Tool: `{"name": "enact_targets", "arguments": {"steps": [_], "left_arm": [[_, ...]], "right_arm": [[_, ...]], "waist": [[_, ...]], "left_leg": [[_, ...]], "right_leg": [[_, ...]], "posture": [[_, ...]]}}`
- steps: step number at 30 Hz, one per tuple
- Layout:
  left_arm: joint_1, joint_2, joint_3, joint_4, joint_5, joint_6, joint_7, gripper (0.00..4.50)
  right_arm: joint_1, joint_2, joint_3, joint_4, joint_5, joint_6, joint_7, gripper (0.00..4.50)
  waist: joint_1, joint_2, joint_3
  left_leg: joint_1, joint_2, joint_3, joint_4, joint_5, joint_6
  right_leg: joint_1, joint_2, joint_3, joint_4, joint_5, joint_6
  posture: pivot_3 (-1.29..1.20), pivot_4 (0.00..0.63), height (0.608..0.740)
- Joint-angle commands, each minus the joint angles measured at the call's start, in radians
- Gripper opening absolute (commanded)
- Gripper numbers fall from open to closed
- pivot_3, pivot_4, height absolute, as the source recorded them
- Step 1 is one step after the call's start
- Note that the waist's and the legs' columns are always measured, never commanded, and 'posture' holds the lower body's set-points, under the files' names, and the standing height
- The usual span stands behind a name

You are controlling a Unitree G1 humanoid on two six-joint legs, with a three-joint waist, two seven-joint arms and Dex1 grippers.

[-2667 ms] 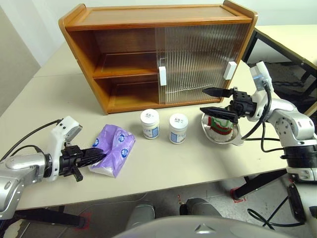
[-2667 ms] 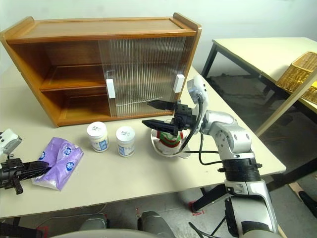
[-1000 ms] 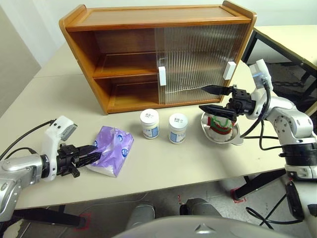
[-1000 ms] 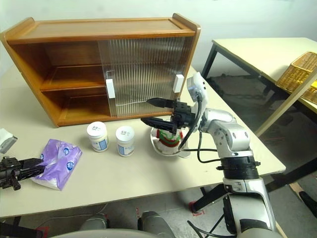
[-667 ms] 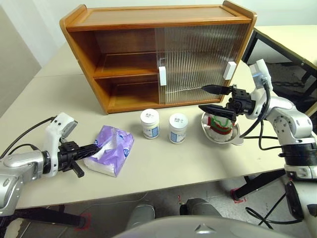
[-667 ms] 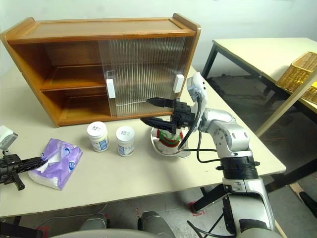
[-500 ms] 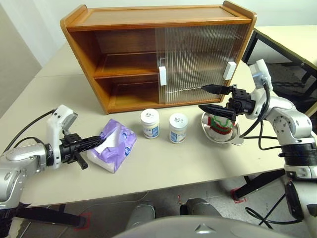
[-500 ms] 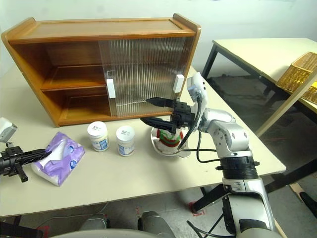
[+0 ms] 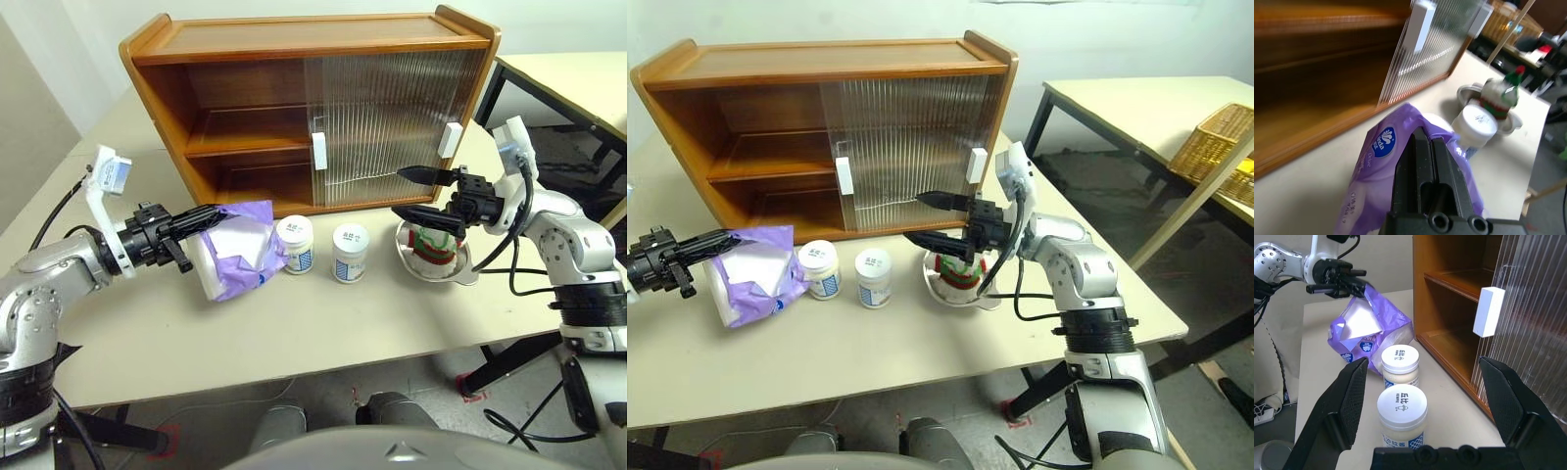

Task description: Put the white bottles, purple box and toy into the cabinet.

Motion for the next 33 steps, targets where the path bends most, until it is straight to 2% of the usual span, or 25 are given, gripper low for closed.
{"name": "enact_targets", "arguments": {"steps": [1,15,33], "left_arm": [[-0.034,-0.021,0.028,0.005,-0.055,0.027,0.040,0.03],[-0.145,-0.053,0.082,0.023,-0.207,0.071,0.186,0.03],[-0.340,-0.219,0.036,0.145,-0.110,-0.058,0.417,0.03]], "right_arm": [[-0.006,0.001,0.006,0.002,-0.011,-0.004,-0.002,4.50],[-0.011,0.006,0.009,0.014,-0.018,-0.012,-0.002,4.50],[-0.001,0.003,0.008,0.009,-0.018,-0.013,-0.007,4.50]], "waist": [[0.000,0.000,0.000],[0.002,0.000,0.000],[0.004,-0.006,0.004]], "left_leg": [[0.001,0.000,0.000,0.000,0.000,0.000],[0.001,0.000,0.000,0.000,0.001,0.000],[0.008,-0.002,0.001,0.001,0.002,-0.001]], "right_leg": [[0.001,0.000,0.000,0.000,0.000,0.000],[0.002,0.000,0.000,0.001,-0.001,0.000],[0.009,0.000,0.001,0.001,-0.002,0.003]], "posture": [[-0.01,0.000,0.740],[-0.02,0.000,0.740],[-0.02,0.000,0.740]]}}
